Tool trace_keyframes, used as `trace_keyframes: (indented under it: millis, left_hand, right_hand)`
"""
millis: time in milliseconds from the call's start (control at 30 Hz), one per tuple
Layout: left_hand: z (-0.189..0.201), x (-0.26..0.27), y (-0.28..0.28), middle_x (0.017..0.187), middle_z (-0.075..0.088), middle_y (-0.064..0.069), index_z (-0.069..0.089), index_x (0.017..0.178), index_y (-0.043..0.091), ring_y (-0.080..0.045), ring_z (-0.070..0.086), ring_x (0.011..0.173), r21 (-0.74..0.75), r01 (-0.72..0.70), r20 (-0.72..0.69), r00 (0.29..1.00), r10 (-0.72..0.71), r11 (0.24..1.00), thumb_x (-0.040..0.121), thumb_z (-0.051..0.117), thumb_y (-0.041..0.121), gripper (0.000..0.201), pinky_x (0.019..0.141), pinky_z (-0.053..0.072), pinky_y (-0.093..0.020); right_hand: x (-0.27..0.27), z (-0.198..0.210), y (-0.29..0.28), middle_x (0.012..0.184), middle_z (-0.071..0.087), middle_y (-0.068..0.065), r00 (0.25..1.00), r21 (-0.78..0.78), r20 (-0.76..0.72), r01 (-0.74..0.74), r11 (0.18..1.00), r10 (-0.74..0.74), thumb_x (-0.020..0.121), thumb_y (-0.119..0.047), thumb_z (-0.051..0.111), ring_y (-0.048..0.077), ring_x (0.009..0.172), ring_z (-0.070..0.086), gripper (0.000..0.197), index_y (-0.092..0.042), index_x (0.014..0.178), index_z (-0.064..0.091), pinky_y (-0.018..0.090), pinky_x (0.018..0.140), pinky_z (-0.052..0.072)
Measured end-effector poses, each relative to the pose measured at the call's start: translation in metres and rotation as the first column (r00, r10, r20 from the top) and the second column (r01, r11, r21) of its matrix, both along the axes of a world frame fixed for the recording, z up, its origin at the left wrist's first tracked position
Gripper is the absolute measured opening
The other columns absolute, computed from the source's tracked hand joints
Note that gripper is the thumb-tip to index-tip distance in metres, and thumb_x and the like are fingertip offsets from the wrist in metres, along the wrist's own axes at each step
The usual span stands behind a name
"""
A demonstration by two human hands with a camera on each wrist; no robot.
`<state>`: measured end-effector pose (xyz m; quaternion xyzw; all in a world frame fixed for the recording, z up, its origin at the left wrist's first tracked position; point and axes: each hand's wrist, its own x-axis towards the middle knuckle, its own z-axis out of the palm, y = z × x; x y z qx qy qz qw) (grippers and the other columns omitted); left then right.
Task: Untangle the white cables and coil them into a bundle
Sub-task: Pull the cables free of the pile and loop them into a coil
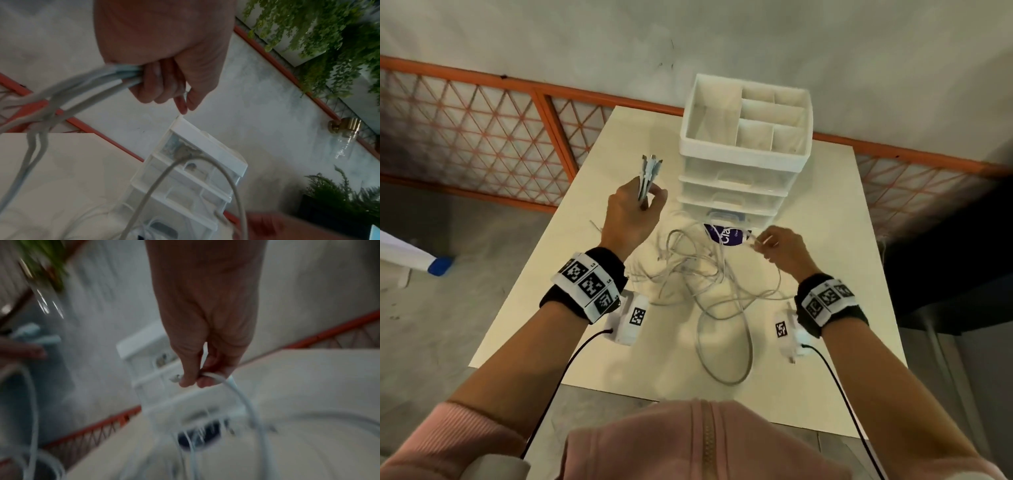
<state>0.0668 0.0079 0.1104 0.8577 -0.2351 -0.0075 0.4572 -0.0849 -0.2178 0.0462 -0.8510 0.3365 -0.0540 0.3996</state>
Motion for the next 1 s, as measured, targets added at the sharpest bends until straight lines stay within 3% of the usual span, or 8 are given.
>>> trace_keyframes:
  millis: [100, 200, 400, 567, 733, 867, 933, 1000]
  left_hand:
    - [0.008, -0.01, -0.017, 0.057, 0.042, 0.001, 0.054, 0.078, 0.018, -0.013, 0.039, 0.053, -0.099, 0.133, -0.099, 0.985, -0.142, 0.986, 0.091, 0.057, 0.035, 0.022, 0.057, 0.034, -0.029]
    - [0.012, -0.023, -0.031, 0.054, 0.034, 0.007, 0.05, 0.08, 0.013, -0.006, 0.032, 0.044, -0.225, 0.289, -0.203, 0.92, -0.335, 0.93, 0.094, 0.053, 0.036, 0.027, 0.05, 0.03, -0.027]
    - [0.023, -0.052, -0.046, 0.056, 0.026, 0.01, 0.042, 0.098, 0.01, -0.003, 0.022, 0.044, -0.461, 0.352, -0.4, 0.737, -0.545, 0.814, 0.102, 0.033, 0.032, 0.024, 0.044, 0.022, -0.016]
    - [0.026, -0.061, -0.046, 0.065, 0.024, 0.003, 0.039, 0.105, 0.013, -0.001, 0.024, 0.045, -0.476, 0.365, -0.415, 0.709, -0.57, 0.8, 0.103, 0.027, 0.029, 0.02, 0.045, 0.024, -0.015]
    - [0.027, -0.069, -0.046, 0.064, 0.034, 0.006, 0.044, 0.113, 0.006, 0.001, 0.035, 0.046, -0.422, 0.405, -0.38, 0.733, -0.564, 0.811, 0.103, 0.028, 0.031, 0.031, 0.048, 0.032, -0.015]
    - [0.038, -0.064, -0.045, 0.069, 0.052, 0.009, 0.043, 0.089, 0.013, 0.006, 0.053, 0.055, -0.422, 0.347, -0.279, 0.829, -0.484, 0.838, 0.103, 0.028, 0.027, 0.025, 0.058, 0.044, -0.014]
    - [0.039, -0.054, -0.043, 0.069, 0.05, 0.003, 0.042, 0.082, 0.016, 0.002, 0.052, 0.056, -0.47, 0.301, -0.2, 0.879, -0.433, 0.83, 0.104, 0.026, 0.026, 0.029, 0.06, 0.043, -0.016]
    - [0.041, -0.043, -0.04, 0.062, 0.043, 0.004, 0.04, 0.08, 0.018, -0.006, 0.049, 0.05, -0.605, 0.22, -0.212, 0.882, -0.421, 0.765, 0.104, 0.025, 0.025, 0.029, 0.055, 0.046, -0.02]
  right_hand:
    - [0.012, 0.057, 0.003, 0.07, 0.059, 0.01, 0.971, 0.15, 0.237, -0.007, 0.989, -0.029, 0.087, -0.011, 0.064, 0.017, 0.053, 0.053, 0.016, 0.003, 0.095, 0.067, 0.015, 0.047, 0.048]
    - [0.023, 0.094, 0.022, 0.078, 0.056, 0.01, 0.927, 0.303, 0.374, -0.107, 0.947, -0.015, 0.096, -0.006, 0.048, 0.013, 0.061, 0.05, 0.021, 0.007, 0.104, 0.062, 0.018, 0.056, 0.055]
    - [0.027, 0.111, 0.054, 0.084, 0.06, 0.009, 0.923, 0.391, 0.383, -0.185, 0.902, 0.023, 0.093, -0.007, 0.055, 0.018, 0.068, 0.059, 0.011, -0.002, 0.102, 0.059, 0.023, 0.065, 0.058]
    - [0.022, 0.111, 0.063, 0.077, 0.063, 0.002, 0.905, 0.417, 0.425, -0.166, 0.894, -0.03, 0.089, -0.008, 0.061, 0.014, 0.069, 0.06, 0.003, -0.01, 0.091, 0.063, 0.024, 0.064, 0.053]
    - [0.025, 0.106, 0.066, 0.086, 0.058, 0.003, 0.902, 0.421, 0.429, -0.143, 0.896, -0.058, 0.093, -0.017, 0.056, 0.015, 0.08, 0.057, 0.007, -0.015, 0.097, 0.06, 0.027, 0.071, 0.05]
    - [0.02, 0.093, 0.07, 0.094, 0.061, 0.011, 0.941, 0.591, 0.332, -0.259, 0.764, 0.062, 0.094, -0.058, 0.026, 0.021, 0.081, 0.067, 0.061, -0.008, 0.124, 0.045, 0.039, 0.079, 0.058]
    - [0.011, 0.083, 0.072, 0.079, 0.06, 0.011, 0.946, 0.648, 0.249, -0.323, 0.69, 0.209, 0.092, -0.064, 0.015, 0.022, 0.066, 0.063, 0.07, -0.006, 0.112, 0.049, 0.034, 0.068, 0.056]
    - [0.0, 0.072, 0.068, 0.064, 0.053, 0.006, 0.918, 0.6, 0.17, -0.386, 0.701, 0.359, 0.092, -0.062, 0.008, 0.017, 0.054, 0.052, 0.073, -0.008, 0.091, 0.056, 0.025, 0.06, 0.049]
